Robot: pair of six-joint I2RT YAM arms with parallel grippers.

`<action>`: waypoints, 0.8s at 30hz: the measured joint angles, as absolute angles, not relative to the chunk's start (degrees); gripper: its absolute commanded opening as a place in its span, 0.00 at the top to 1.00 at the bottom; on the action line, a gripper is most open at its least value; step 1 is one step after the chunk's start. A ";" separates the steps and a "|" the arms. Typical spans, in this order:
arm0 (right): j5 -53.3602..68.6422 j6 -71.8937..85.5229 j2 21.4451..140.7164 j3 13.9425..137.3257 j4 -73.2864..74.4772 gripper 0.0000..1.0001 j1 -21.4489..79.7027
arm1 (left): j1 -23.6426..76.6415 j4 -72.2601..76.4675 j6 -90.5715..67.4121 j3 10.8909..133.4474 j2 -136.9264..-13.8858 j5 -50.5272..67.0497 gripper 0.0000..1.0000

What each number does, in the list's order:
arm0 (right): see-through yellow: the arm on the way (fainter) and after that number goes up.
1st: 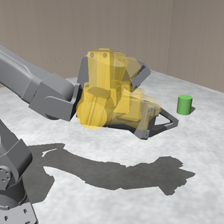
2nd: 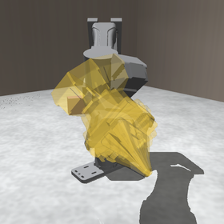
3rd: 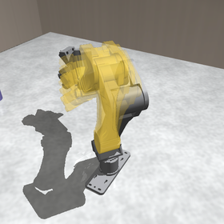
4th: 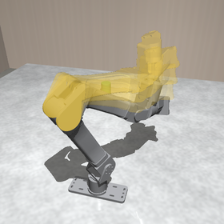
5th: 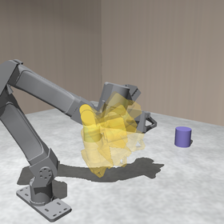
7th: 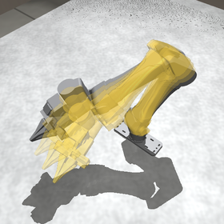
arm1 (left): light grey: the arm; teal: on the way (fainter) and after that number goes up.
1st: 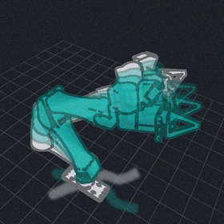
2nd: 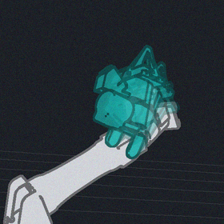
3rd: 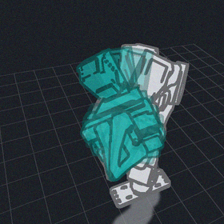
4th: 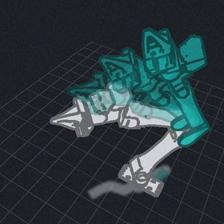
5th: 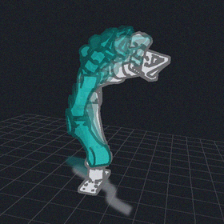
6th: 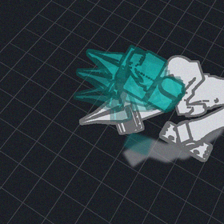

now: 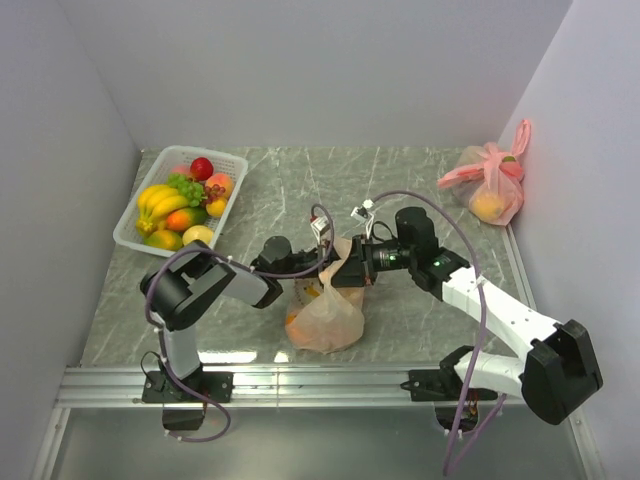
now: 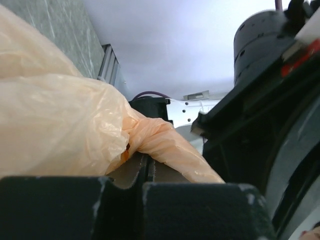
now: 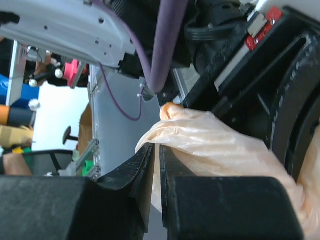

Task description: Place the fake fruits into the plastic bag and tie a complex knot

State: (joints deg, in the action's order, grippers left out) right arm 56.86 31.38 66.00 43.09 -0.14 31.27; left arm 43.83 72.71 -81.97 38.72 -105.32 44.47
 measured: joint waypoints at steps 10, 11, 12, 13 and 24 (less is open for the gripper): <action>49.87 24.16 62.26 41.87 8.47 0.63 31.24 | 46.65 73.25 -88.27 41.56 -110.54 43.16 1.00; 48.86 22.72 61.60 42.63 10.48 0.57 31.24 | 46.83 73.25 -88.49 41.56 -110.61 43.00 1.00; 47.75 21.02 60.88 43.70 12.71 0.55 31.24 | 46.98 73.32 -88.86 41.58 -110.61 42.87 1.00; 46.57 19.25 60.16 44.82 14.59 0.53 31.24 | 47.09 73.34 -89.14 41.67 -110.61 42.74 1.00; 39.20 4.97 52.97 50.70 30.09 0.41 29.17 | 47.53 73.49 -89.86 42.30 -110.65 42.61 0.99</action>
State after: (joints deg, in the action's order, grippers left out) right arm 39.20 4.97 52.97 50.70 30.09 29.17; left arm 47.53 73.49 -89.86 42.30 -110.65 42.61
